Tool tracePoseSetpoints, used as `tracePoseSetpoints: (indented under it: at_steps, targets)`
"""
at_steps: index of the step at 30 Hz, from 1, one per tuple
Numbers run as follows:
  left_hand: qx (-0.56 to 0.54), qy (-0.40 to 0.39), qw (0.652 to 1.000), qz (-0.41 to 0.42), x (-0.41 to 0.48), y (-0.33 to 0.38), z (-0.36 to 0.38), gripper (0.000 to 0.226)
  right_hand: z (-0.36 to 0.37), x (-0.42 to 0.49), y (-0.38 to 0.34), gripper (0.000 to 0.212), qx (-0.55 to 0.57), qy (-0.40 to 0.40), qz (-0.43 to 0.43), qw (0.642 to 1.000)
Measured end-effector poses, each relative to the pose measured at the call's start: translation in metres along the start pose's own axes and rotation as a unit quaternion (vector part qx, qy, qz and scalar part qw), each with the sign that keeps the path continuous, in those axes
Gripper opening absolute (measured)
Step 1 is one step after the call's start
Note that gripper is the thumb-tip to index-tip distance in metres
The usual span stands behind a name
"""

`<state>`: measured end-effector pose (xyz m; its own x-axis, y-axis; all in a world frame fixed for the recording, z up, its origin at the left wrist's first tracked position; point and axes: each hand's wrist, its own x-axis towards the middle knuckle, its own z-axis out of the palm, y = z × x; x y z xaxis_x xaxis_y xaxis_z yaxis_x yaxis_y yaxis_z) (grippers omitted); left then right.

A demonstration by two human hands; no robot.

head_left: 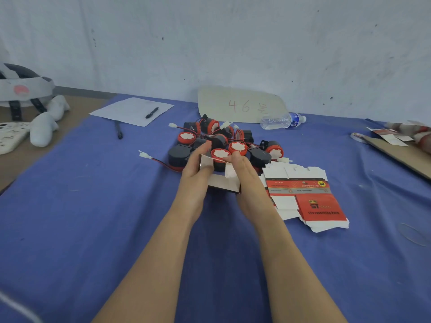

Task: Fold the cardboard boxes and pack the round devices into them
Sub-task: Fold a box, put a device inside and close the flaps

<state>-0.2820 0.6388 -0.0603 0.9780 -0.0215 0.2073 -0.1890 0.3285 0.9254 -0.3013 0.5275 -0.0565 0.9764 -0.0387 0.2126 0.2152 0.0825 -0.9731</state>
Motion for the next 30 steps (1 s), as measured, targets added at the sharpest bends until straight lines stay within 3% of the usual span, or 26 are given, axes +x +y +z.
tracePoseSetpoints:
  at_steps: [3,7,11,15,18,21,25,30]
  targets:
    - [-0.059,0.002,0.998,-0.032,0.001,0.002,-0.001,0.050,-0.001,-0.001,-0.001,0.020,-0.041,-0.003,0.007,0.999]
    - [-0.140,0.012,0.987,-0.071,0.003,0.006,-0.001,0.043,-0.002,0.001,0.003,0.031,-0.071,0.013,-0.038,0.997]
    - [-0.013,0.007,1.000,-0.009,-0.004,0.003,0.004,0.037,-0.001,0.002,0.003,0.034,-0.116,0.049,-0.077,0.989]
    - [0.119,0.013,0.991,0.056,-0.007,-0.002,0.005,0.053,0.000,0.001,0.003,0.038,-0.097,0.063,-0.074,0.990]
    - [0.153,0.011,0.986,0.071,-0.008,-0.004,0.007,0.053,0.001,0.000,0.001,0.025,-0.047,0.066,-0.058,0.995]
    - [0.110,0.009,0.993,0.052,-0.011,-0.001,0.010,0.047,0.003,-0.001,-0.003,0.013,-0.021,0.099,-0.050,0.994]
    - [0.041,0.014,0.999,0.000,-0.006,0.004,0.015,0.037,0.004,0.003,-0.003,0.021,-0.018,0.156,-0.002,0.988]
    - [0.057,0.015,0.998,-0.010,-0.007,0.006,0.013,0.037,-0.001,0.002,-0.002,0.027,-0.072,0.098,-0.018,0.992]
